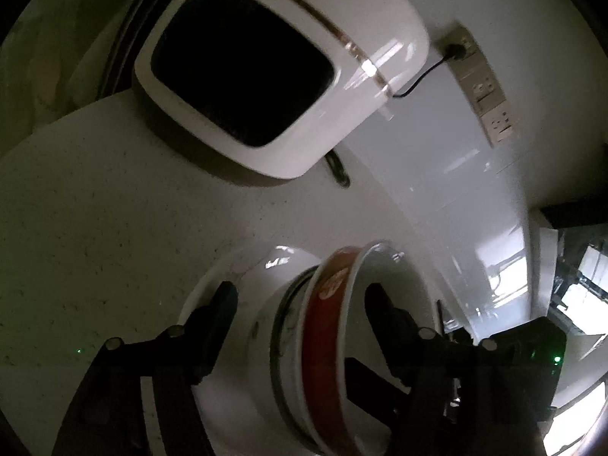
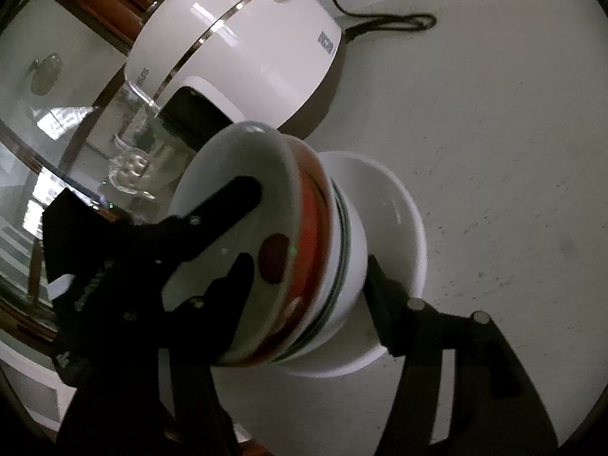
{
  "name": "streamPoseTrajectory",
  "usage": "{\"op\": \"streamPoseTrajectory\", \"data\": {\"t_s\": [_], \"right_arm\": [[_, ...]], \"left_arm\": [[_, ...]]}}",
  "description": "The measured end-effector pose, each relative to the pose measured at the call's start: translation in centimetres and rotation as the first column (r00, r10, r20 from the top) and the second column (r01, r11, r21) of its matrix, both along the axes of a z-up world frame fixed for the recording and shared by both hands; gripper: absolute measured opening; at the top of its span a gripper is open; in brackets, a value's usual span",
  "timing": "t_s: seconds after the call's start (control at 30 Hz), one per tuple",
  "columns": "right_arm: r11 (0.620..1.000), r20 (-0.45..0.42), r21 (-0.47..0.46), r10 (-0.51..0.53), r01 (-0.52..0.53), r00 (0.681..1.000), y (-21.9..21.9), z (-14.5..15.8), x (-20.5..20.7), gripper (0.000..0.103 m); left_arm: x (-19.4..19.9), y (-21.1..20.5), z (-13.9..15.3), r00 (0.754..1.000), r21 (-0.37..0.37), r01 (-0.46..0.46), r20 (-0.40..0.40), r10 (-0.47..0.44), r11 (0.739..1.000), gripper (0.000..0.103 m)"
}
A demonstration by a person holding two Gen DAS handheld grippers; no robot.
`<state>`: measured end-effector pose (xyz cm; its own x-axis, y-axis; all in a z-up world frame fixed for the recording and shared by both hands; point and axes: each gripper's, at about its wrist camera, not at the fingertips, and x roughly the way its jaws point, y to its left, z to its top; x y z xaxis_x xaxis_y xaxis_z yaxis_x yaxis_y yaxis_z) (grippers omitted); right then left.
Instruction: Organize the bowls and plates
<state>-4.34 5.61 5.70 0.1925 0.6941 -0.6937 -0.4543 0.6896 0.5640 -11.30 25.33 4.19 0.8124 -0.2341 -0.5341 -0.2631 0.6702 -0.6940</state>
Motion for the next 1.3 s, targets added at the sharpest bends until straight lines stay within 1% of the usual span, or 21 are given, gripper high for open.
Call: {"op": "streamPoseTrajectory", "data": {"t_s": [0.03,0.07,0.1,0.17,0.33,0.43,0.5,0.57,0.67,0.73,0.77,0.83,0.87,0.9,0.93,0.97,1.0,1.03,1.1,1.23,1.3], "right_arm": [[1.0,0.01,-0.005,-0.004,0.004,1.0,-0.1,0.1,-0.1,0.062],[1.0,0.017,-0.005,-0.009,0.009,1.0,-0.3,0.2,-0.2,0.066],[1.0,0.035,-0.005,-0.023,0.023,0.999,-0.6,0.4,-0.4,0.077],[0.998,0.1,0.022,-0.065,0.063,0.993,-1.7,1.4,-0.7,0.086],[0.992,0.155,0.025,-0.125,0.122,0.98,-4.6,3.0,-0.7,0.087],[0.984,0.175,0.085,-0.17,0.157,0.97,-7.0,3.6,-1.4,0.087],[0.974,0.204,0.119,-0.216,0.195,0.955,-8.7,3.5,-2.2,0.087],[0.963,0.256,0.13,-0.263,0.236,0.93,-10.6,3.4,-3.4,0.088],[0.953,0.356,0.114,-0.302,0.28,0.884,-12.5,3.2,-6.1,0.089],[0.951,0.427,0.097,-0.305,0.293,0.851,-13.2,3.4,-8.0,0.092],[0.952,0.48,0.081,-0.296,0.294,0.826,-13.3,3.5,-9.3,0.093],[0.956,0.575,0.048,-0.263,0.289,0.775,-12.9,3.7,-11.4,0.097],[0.958,0.631,0.022,-0.235,0.286,0.739,-12.6,3.7,-12.8,0.099],[0.957,0.671,-0.001,-0.214,0.289,0.71,-12.3,3.7,-13.9,0.099],[0.954,0.711,-0.024,-0.194,0.3,0.675,-12.1,3.6,-15.3,0.1],[0.95,0.732,-0.036,-0.187,0.311,0.655,-12.1,3.6,-16.1,0.102],[0.943,0.75,-0.046,-0.186,0.331,0.635,-12.2,3.4,-17.0,0.103],[0.937,0.754,-0.047,-0.194,0.347,0.627,-12.4,3.1,-17.6,0.103],[0.932,0.748,-0.052,-0.202,0.36,0.632,-12.6,2.5,-18.4,0.103],[0.932,0.716,-0.057,-0.211,0.358,0.665,-12.9,0.5,-19.3,0.103],[0.932,0.712,-0.047,-0.221,0.359,0.667,-13.1,-0.5,-20.1,0.103]], "left_arm": [[-0.2,-0.2,0.3,1.0,0.01,-0.006,0.011,0.005,1.0,0.08],[-0.4,-0.3,0.5,1.0,0.028,-0.017,0.015,0.016,0.999,0.087],[-0.6,-0.4,0.8,0.999,0.042,-0.026,0.028,0.024,0.999,0.089],[-0.8,-0.6,1.2,0.998,0.067,-0.053,0.044,0.05,0.996,0.09],[-2.3,-0.7,2.2,0.987,0.136,-0.136,0.101,0.122,0.981,0.091],[-4.0,-1.2,3.5,0.976,0.2,-0.174,0.166,0.142,0.964,0.103],[-5.2,-2.0,4.5,0.968,0.259,-0.199,0.201,0.149,0.945,0.103],[-6.6,-3.1,5.4,0.961,0.334,-0.225,0.232,0.152,0.915,0.103],[-9.2,-5.4,6.5,0.949,0.456,-0.271,0.274,0.156,0.848,0.103],[-11.2,-7.3,6.9,0.938,0.529,-0.306,0.309,0.156,0.791,0.103],[-12.3,-8.5,7.0,0.933,0.567,-0.325,0.325,0.157,0.757,0.103],[-13.7,-10.4,6.9,0.928,0.62,-0.339,0.342,0.145,0.707,0.103],[-14.3,-11.1,6.7,0.93,0.643,-0.334,0.342,0.132,0.689,0.103],[-14.7,-11.8,6.5,0.938,0.66,-0.318,0.325,0.122,0.681,0.103],[-15.1,-12.1,6.2,0.948,0.664,-0.293,0.297,0.116,0.688,0.103],[-15.5,-12.2,5.9,0.955,0.661,-0.273,0.276,0.111,0.699,0.103],[-15.9,-12.3,5.5,0.962,0.656,-0.245,0.256,0.095,0.714,0.103],[-16.3,-12.4,5.1,0.967,0.65,-0.224,0.243,0.081,0.727,0.103],[-17.0,-12.2,4.1,0.972,0.644,-0.213,0.219,0.089,0.735,0.103],[-18.6,-11.8,2.2,0.958,0.659,-0.287,0.212,0.193,0.695,0.103],[-19.4,-11.5,1.6,0.951,0.657,-0.307,0.229,0.206,0.688,0.103]]}}
